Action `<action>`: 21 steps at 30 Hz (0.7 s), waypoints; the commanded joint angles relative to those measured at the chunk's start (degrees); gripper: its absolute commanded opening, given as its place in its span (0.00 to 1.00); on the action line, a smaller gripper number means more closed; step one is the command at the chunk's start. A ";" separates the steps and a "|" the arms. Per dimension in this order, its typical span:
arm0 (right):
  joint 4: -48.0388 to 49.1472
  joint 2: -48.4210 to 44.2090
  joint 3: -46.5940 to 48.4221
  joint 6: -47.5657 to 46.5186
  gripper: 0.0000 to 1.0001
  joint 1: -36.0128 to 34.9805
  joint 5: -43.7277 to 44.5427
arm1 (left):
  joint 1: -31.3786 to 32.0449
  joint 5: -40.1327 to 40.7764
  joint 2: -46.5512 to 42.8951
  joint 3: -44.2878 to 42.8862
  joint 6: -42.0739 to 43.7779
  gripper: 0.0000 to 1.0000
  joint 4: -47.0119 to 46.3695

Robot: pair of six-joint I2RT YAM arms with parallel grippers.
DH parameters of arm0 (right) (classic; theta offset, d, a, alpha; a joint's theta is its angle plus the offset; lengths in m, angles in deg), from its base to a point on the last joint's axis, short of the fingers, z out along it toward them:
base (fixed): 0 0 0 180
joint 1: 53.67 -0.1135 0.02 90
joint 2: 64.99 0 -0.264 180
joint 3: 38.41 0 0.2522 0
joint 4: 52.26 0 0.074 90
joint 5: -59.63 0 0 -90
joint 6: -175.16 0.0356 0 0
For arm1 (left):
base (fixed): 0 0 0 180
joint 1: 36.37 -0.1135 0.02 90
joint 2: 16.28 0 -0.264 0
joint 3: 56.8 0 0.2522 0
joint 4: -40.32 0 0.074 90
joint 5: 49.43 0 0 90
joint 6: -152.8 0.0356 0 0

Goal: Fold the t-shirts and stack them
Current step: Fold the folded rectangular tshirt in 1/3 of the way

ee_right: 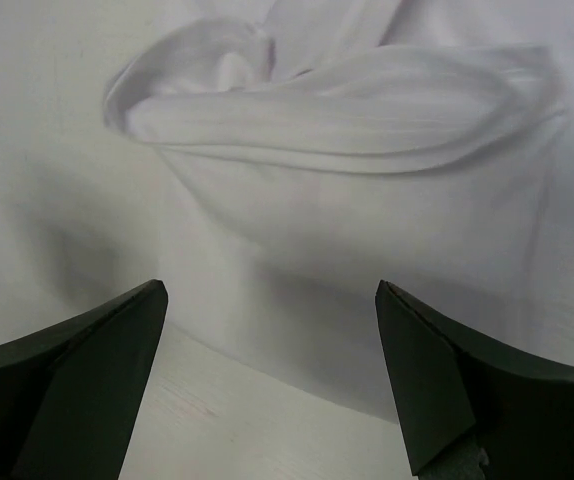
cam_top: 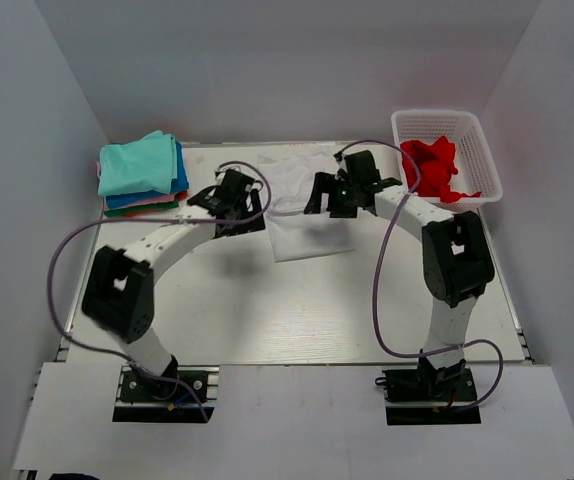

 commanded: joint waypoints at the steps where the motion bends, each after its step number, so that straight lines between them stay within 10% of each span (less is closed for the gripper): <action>1: 4.42 2.53 1.00 -1.40 0.90 -2.78 -3.82 | 0.12 0.14 -11.86 9.24 -4.34 1.00 -0.97; 21: 6.01 24.51 33.86 6.94 0.90 -3.06 14.10 | 0.12 -0.21 -26.48 18.23 -7.25 1.00 4.21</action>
